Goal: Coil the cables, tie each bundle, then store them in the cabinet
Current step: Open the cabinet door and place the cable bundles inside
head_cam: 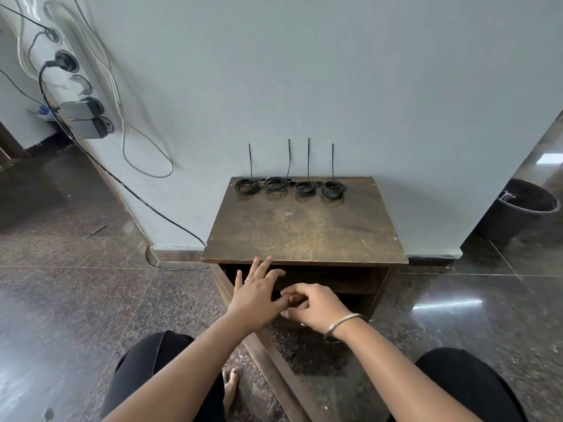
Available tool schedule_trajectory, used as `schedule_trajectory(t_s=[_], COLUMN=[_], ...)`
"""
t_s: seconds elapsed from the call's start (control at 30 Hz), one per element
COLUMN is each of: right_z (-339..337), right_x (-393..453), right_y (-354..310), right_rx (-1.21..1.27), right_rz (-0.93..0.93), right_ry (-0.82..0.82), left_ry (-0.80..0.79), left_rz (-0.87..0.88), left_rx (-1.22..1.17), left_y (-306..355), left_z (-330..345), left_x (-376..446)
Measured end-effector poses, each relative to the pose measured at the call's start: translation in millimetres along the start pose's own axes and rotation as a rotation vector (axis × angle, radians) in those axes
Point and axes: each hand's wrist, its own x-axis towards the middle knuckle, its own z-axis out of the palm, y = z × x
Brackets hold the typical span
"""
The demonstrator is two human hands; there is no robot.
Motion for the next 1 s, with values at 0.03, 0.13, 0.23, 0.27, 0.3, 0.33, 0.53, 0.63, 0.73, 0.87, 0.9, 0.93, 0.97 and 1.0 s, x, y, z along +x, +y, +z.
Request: schedule_trajectory(t_s=[0.03, 0.13, 0.23, 0.27, 0.3, 0.33, 0.53, 0.63, 0.73, 0.87, 0.9, 0.93, 0.97, 1.0], right_z=[-6, -30, -61, -73, -83, -94, -140, -153, -159, -162, -162, -162, -162, -163], right_x=[6, 30, 59, 71, 81, 92, 152, 171, 185, 198, 199, 200, 201, 201], right_y=[0, 1, 5, 7, 9, 11, 28, 38, 48, 58, 59, 60, 61, 62], right_rx=[-0.01, -0.047, -0.129, -0.154, -0.177, -0.195, -0.298, -0.381, -0.455, -0.61, -0.648, -0.673, -0.685, -0.69], right_rz=[-0.013, -0.043, -0.059, -0.058, -0.058, -0.056, 0.06, 0.102, 0.118, 0.082, 0.065, 0.046, 0.029, 0.017], right_ry=[0.05, 0.202, 0.329, 0.365, 0.394, 0.416, 0.439, 0.417, 0.377, 0.355, 0.353, 0.354, 0.357, 0.358], left_ry=[0.023, 0.1, 0.145, 0.147, 0.142, 0.134, 0.054, 0.035, 0.04, 0.008, 0.001, 0.013, 0.038, 0.069], left_rz=[0.016, 0.057, 0.11, 0.126, 0.136, 0.142, 0.129, 0.127, 0.126, 0.125, 0.139, 0.158, 0.181, 0.202], left_rx=[0.007, 0.038, 0.075, 0.09, 0.107, 0.12, 0.164, 0.233, 0.271, 0.341, 0.372, 0.404, 0.43, 0.446], left_y=[1, 6, 13, 16, 19, 22, 29, 30, 31, 36, 37, 38, 40, 41], left_z=[-4, -19, -30, -33, -35, -37, -32, -27, -25, -26, -26, -27, -28, -29], left_x=[8, 40, 79, 95, 108, 122, 196, 222, 243, 264, 268, 270, 272, 272])
